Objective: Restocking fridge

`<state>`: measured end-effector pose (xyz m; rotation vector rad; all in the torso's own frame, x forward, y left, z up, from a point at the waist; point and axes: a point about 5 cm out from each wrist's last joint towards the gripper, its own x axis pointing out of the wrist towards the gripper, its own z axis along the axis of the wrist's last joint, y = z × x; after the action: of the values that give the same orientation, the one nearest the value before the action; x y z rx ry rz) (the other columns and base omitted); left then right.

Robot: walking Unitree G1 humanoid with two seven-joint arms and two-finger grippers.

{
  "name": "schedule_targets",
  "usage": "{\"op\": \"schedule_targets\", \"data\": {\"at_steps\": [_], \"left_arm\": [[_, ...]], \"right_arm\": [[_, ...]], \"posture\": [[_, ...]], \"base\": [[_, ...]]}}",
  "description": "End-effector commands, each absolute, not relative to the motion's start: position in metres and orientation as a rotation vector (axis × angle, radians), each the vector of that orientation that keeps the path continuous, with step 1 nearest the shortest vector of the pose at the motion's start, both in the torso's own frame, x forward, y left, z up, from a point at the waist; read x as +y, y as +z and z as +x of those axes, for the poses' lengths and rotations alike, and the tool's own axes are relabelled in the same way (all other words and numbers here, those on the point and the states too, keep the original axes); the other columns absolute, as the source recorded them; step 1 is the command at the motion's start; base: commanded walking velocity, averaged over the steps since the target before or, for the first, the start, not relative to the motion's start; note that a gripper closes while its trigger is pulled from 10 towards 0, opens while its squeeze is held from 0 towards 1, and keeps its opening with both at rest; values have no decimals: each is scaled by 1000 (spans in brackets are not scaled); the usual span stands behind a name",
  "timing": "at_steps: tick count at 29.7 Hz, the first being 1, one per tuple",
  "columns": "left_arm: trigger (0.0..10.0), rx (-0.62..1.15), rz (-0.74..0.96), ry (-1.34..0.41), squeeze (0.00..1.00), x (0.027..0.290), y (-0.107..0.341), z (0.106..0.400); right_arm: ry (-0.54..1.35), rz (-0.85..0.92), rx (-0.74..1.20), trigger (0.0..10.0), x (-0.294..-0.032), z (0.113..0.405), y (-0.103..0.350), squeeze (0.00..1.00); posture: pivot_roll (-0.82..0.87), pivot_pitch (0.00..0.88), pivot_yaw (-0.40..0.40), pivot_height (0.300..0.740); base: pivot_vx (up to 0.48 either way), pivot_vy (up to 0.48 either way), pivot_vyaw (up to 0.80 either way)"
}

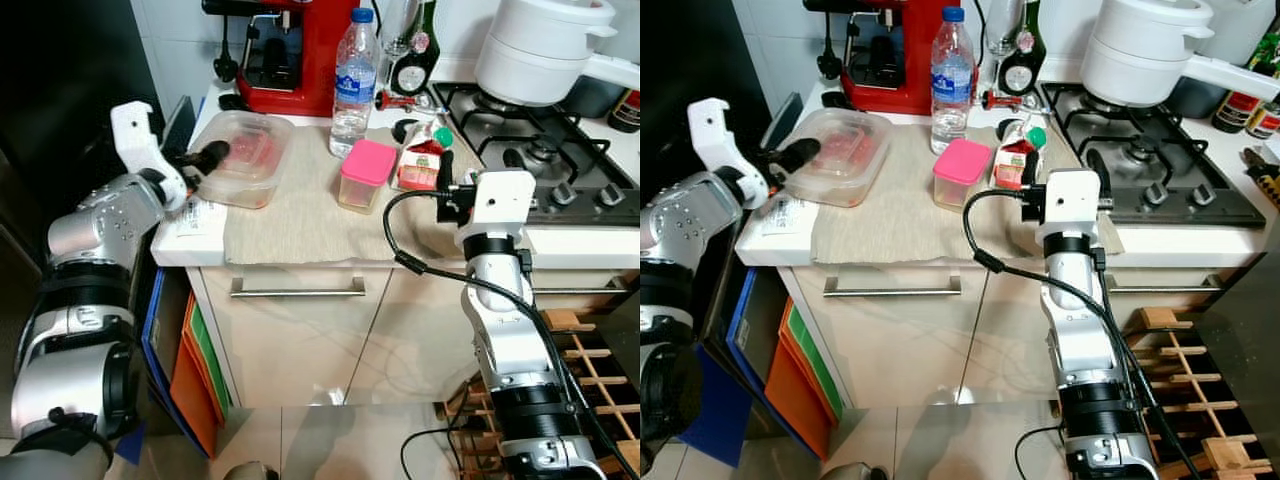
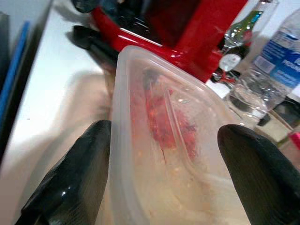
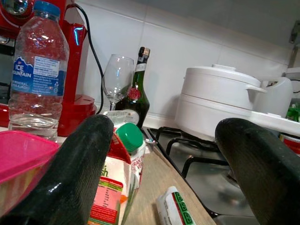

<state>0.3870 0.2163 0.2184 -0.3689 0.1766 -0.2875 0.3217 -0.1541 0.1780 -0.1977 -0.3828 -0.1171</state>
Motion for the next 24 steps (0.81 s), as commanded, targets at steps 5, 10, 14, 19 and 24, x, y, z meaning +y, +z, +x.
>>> {"op": "schedule_targets", "data": {"at_steps": [5, 10, 14, 19, 24], "left_arm": [[10000, 200, -329, -345, 0, 203, 222, 390], [10000, 310, -252, -337, 0, 197, 202, 390], [0, 358, -225, -339, 0, 192, 185, 388], [0, 348, -302, -363, 0, 184, 180, 388], [0, 194, -494, -412, 0, 174, 199, 392]], "right_arm": [[-126, -188, -370, 10000, -157, 324, 180, 0], [-125, -187, -368, 10000, -156, 325, 180, 0], [-127, -187, -363, 10000, -157, 325, 179, 0], [-130, -188, -356, 10000, -157, 324, 177, 0], [-132, -186, -353, 10000, -158, 324, 177, 0]], "posture": [[98, 0, -33, 740], [95, 0, -32, 740], [90, 0, -30, 740], [90, 0, -30, 740], [88, 0, -31, 740]], "base": [[0, 0, 0], [0, 0, 0], [0, 0, 0], [0, 0, 0], [0, 0, 0]]}}
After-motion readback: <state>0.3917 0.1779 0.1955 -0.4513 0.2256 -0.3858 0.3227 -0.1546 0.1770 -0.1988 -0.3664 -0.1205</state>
